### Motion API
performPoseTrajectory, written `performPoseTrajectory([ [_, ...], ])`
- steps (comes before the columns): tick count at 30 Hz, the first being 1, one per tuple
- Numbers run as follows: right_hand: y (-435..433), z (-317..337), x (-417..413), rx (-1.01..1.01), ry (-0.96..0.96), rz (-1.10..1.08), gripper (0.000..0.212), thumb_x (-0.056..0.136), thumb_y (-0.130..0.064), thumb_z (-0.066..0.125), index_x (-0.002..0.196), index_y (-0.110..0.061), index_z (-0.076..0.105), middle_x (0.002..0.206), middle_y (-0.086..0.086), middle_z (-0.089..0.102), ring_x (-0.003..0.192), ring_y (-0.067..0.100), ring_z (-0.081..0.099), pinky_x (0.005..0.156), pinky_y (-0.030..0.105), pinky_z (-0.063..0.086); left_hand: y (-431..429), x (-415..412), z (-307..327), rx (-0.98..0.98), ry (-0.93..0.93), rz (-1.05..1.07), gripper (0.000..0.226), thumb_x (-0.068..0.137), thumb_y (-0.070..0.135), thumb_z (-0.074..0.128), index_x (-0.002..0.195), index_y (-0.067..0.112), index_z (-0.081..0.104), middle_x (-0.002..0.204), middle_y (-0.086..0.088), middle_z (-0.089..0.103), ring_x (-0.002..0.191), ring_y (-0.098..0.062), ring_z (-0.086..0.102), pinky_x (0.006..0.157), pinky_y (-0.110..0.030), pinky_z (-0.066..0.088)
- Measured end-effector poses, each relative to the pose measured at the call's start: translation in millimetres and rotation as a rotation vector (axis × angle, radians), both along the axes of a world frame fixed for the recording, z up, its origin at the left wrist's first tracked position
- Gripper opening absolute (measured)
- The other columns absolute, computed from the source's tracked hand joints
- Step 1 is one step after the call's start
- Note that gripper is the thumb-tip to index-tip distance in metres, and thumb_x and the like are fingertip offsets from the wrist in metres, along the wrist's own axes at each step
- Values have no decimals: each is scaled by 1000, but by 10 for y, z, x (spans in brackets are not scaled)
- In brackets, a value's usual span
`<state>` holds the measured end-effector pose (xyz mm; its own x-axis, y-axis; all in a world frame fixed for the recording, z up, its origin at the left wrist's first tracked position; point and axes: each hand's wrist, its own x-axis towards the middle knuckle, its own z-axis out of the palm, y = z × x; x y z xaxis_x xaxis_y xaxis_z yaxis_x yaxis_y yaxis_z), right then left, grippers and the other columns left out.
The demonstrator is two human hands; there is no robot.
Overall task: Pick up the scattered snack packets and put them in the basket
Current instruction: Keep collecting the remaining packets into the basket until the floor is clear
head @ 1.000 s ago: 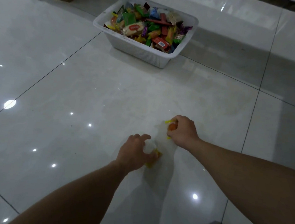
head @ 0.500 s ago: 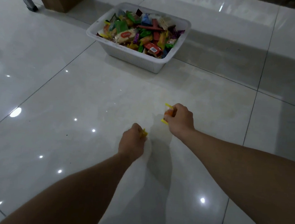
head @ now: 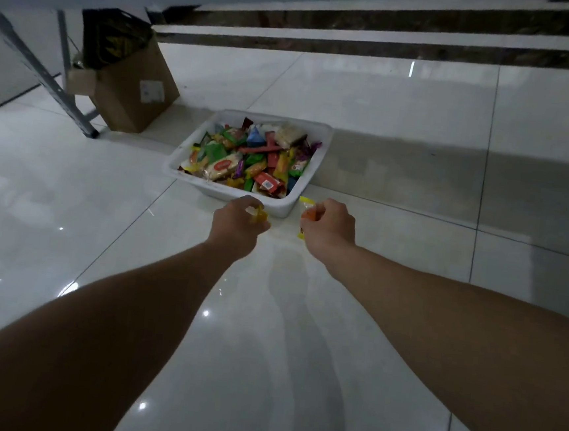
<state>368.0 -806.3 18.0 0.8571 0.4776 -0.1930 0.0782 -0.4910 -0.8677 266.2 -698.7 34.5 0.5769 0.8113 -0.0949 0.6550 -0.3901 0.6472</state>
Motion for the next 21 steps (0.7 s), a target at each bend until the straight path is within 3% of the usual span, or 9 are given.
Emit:
performPoseTrajectory([
  [6, 304, 226, 260, 58, 1, -25, 14, 91, -18, 59, 100, -10, 65, 104, 10, 66, 95, 25, 61, 78, 34, 51, 319, 159, 281, -10, -101, 66, 39, 78, 21, 78, 113, 18, 63, 101, -3, 60, 100, -27, 60, 88, -43, 53],
  [10, 678, 241, 275, 113, 40, -12, 11, 89, -19, 63, 97, -12, 67, 100, 7, 67, 92, 24, 63, 79, 33, 53, 714, 190, 338, -51, -185, 140, 34, 75, 24, 81, 104, 22, 64, 97, -2, 63, 95, -25, 63, 82, -42, 57],
  [14, 945, 279, 346, 120, 42, -17, 8, 88, -23, 65, 92, -15, 66, 95, 4, 67, 87, 21, 63, 75, 32, 52, 1042, 278, 367, -129, -251, 188, 44, 77, 23, 79, 116, 18, 61, 104, -5, 63, 80, -20, 66, 49, -28, 56],
  [15, 1036, 300, 379, 110, 31, -22, 6, 88, -21, 65, 90, -16, 65, 95, 4, 67, 87, 22, 63, 75, 31, 53, 1158, 305, 364, -161, -264, 199, 47, 77, 21, 79, 120, 18, 60, 106, -6, 64, 77, -19, 66, 47, -26, 55],
  [21, 1718, 429, 546, 56, 24, -78, 4, 87, -20, 68, 88, -20, 64, 92, 2, 65, 85, 19, 61, 70, 27, 47, 1975, 479, 332, -248, -296, 152, 44, 81, 10, 74, 121, 21, 61, 103, -5, 64, 89, -25, 67, 72, -37, 59],
])
